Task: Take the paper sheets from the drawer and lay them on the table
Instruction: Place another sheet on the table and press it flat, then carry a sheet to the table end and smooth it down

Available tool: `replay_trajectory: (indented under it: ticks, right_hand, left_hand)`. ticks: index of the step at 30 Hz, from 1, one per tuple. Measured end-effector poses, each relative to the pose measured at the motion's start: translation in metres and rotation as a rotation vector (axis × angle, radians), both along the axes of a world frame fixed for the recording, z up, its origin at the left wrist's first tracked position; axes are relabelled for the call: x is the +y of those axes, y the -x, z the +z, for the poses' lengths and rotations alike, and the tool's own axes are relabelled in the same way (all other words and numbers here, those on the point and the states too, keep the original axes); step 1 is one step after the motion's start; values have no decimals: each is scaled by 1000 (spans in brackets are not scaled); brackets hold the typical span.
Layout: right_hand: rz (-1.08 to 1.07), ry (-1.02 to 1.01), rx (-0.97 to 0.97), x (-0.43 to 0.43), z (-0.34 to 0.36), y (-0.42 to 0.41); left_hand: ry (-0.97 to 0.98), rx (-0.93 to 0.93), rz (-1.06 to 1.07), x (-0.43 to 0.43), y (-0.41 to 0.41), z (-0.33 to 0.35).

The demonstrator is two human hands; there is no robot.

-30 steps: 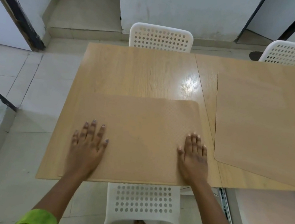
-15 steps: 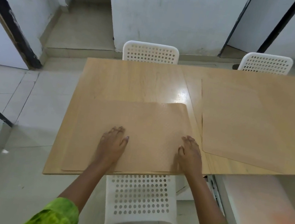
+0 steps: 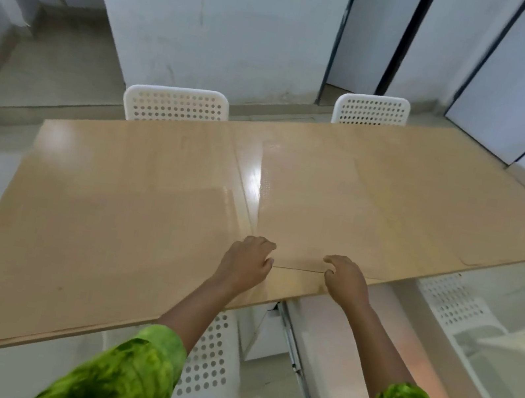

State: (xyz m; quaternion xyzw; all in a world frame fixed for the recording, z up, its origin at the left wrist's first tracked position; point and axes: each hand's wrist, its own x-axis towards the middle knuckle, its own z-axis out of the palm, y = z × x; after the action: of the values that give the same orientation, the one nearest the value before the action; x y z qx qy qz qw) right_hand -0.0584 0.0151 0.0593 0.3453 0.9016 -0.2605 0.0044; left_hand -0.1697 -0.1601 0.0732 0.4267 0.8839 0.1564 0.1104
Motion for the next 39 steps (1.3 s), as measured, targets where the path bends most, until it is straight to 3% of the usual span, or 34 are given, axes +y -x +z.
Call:
replay_trajectory:
  ticks: [8,14,28,32,39]
  right_hand:
    - [148,-55,-97,66,-13,-6]
    - [331,-238,-183,76,-21,-8]
    - [587,-453,-295,74,-19,5]
    - [696,-596,-282,75,-21,6]
    - [673,-666,-154,79,-38,4]
  left_hand:
    - [285,149,-213,83,-5,-22]
    - [441,272,-335,100,-6,-36]
    - [416,363,-432,97,-7,-37]
    - [393,301,-375,97,-11,-35]
    - [323,184,-271,94,-4,-41]
